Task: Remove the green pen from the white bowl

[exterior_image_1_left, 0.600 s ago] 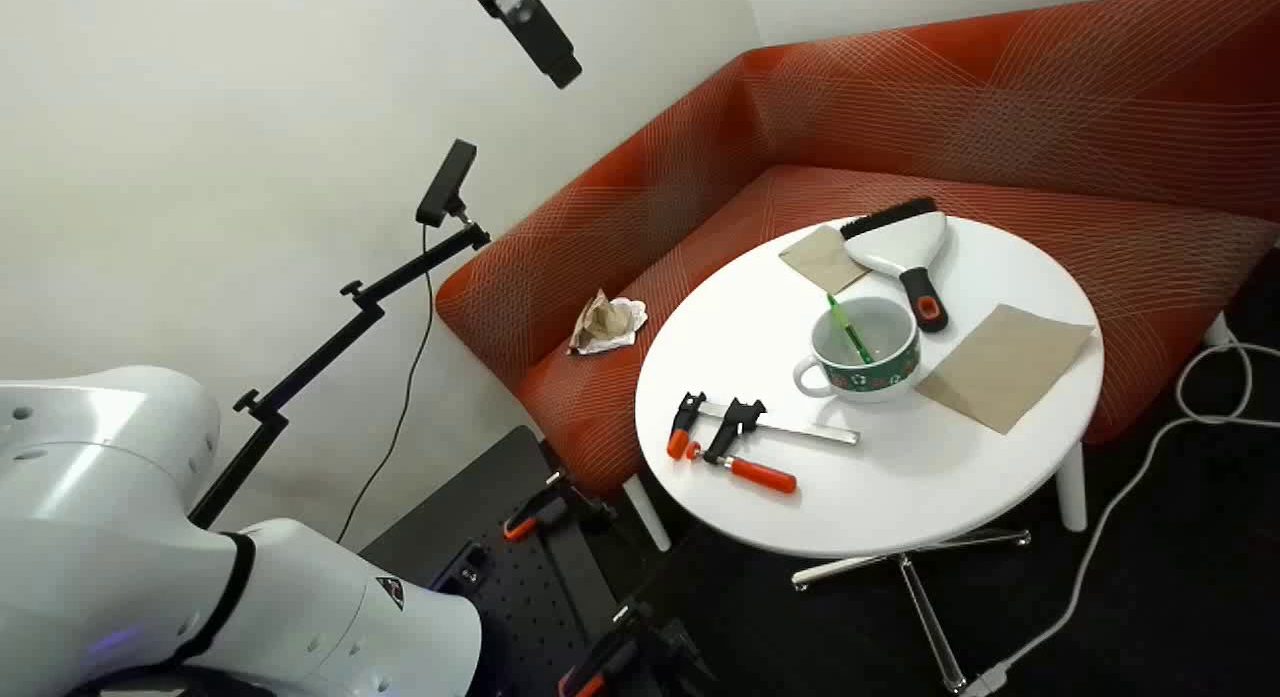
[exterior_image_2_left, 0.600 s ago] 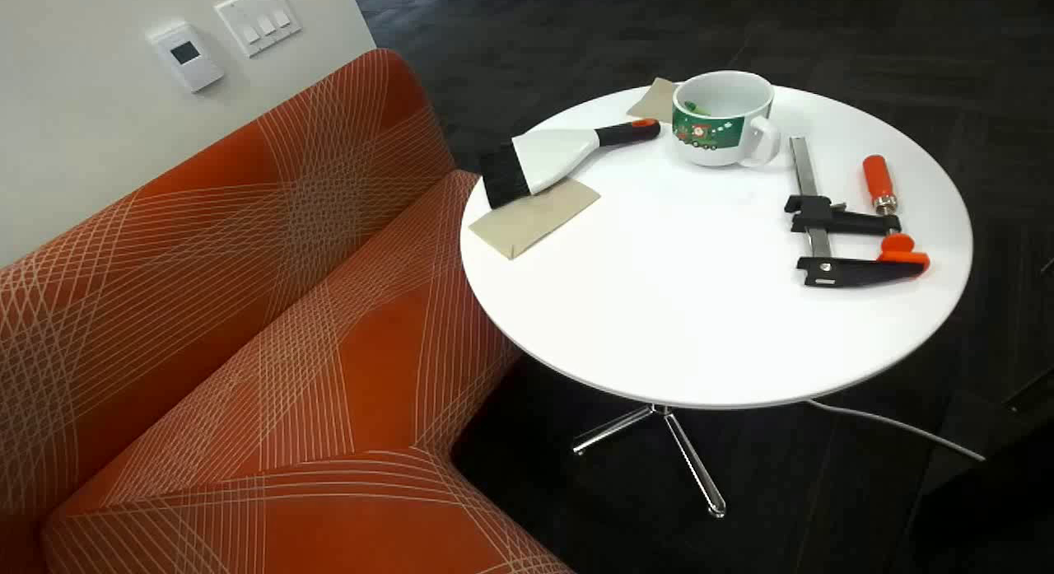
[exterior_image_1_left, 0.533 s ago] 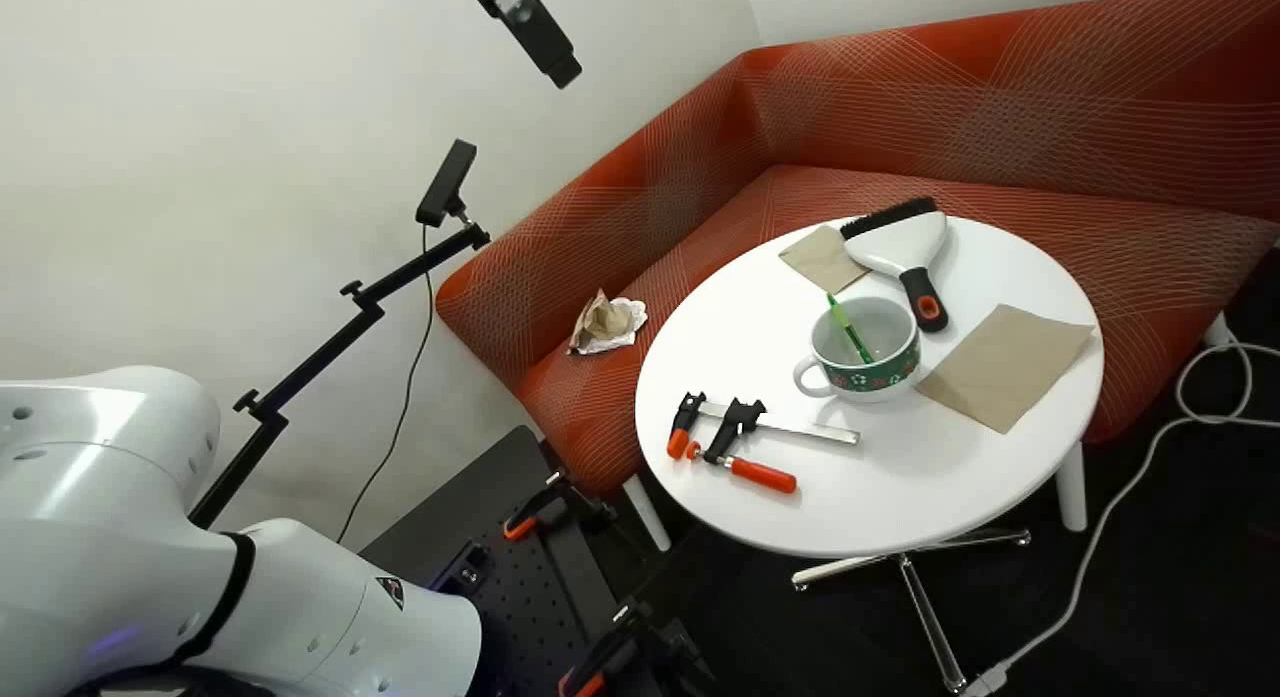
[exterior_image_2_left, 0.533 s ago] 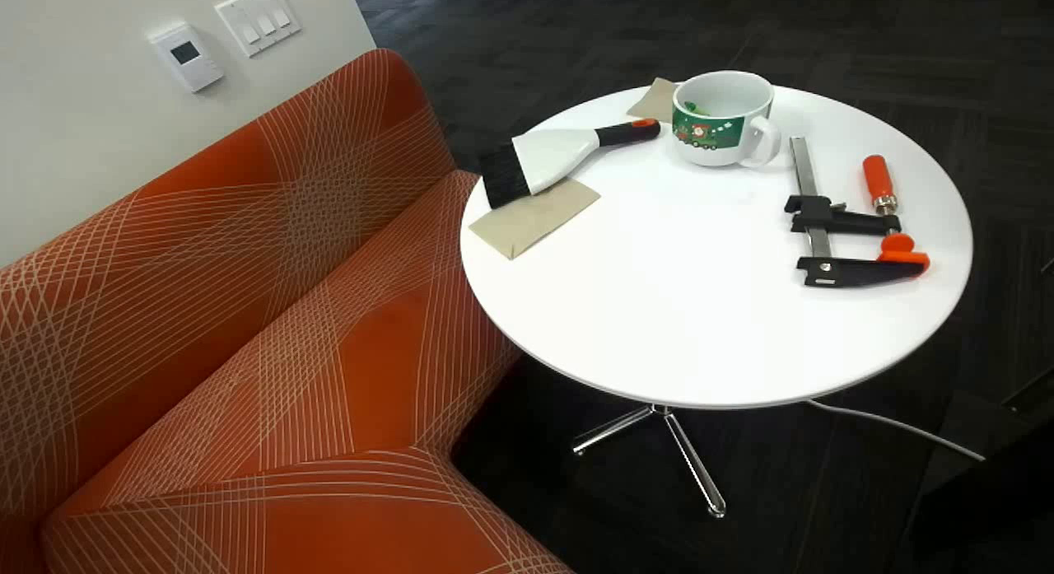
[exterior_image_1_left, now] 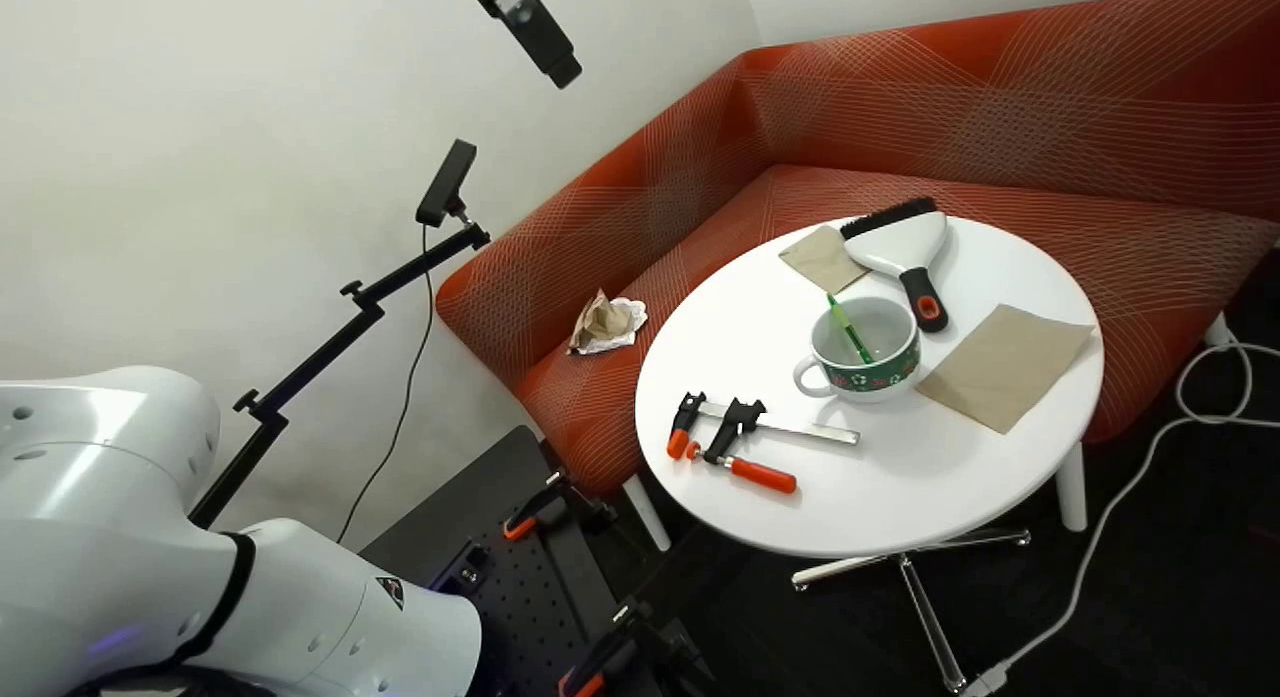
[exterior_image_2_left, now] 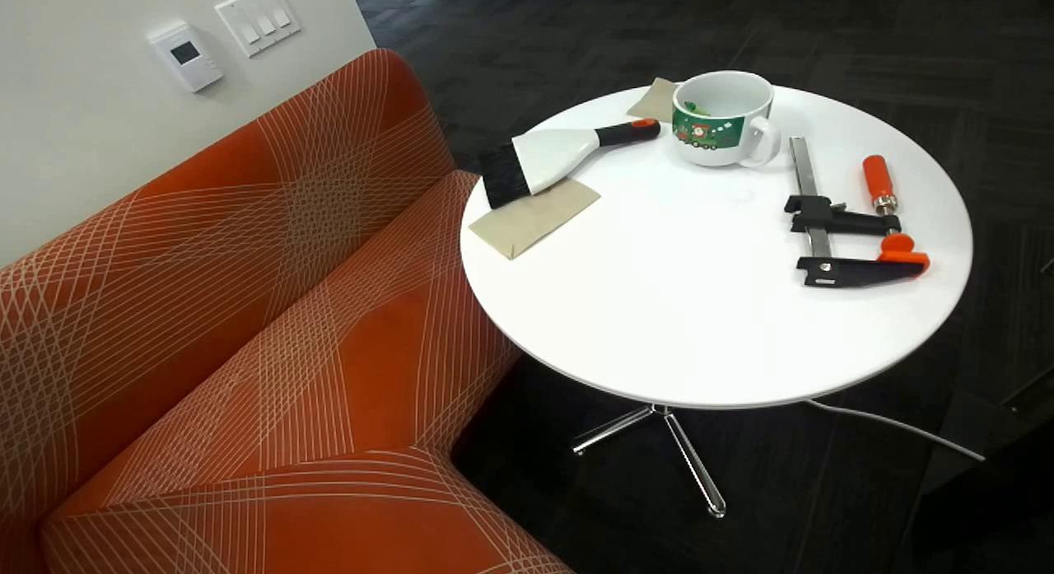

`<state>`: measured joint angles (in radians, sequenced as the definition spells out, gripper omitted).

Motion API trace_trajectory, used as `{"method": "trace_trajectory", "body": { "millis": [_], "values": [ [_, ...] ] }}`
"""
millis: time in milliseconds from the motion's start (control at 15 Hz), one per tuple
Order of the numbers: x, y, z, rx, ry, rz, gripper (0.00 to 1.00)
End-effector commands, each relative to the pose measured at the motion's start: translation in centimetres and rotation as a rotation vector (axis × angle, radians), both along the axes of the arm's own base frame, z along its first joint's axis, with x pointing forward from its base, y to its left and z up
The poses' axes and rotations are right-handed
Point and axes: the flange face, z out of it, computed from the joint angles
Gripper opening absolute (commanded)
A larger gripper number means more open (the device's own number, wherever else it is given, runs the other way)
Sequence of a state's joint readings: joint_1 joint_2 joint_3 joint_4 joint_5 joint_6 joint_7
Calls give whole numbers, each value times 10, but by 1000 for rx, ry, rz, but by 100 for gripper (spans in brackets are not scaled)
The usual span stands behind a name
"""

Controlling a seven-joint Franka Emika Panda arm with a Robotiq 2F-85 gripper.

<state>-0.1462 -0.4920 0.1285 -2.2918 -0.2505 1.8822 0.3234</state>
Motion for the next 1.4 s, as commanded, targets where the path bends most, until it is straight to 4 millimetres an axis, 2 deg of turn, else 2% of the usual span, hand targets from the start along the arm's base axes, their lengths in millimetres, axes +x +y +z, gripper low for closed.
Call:
{"method": "trace_trajectory", "body": {
  "millis": [0, 133, 467, 733, 1000, 1067, 1333],
  "values": [
    [10, 4, -8, -1, 5, 46, 100],
    [25, 10, -20, -23, 1, 102, 100],
    [70, 19, -70, -23, -2, 334, 100],
    [99, 11, -107, 65, 10, 520, 100],
    [109, -4, -130, 155, 49, 698, 100],
    [101, 0, -130, 131, 46, 630, 100],
    [102, -3, -135, 138, 56, 638, 100]
  ]
}}
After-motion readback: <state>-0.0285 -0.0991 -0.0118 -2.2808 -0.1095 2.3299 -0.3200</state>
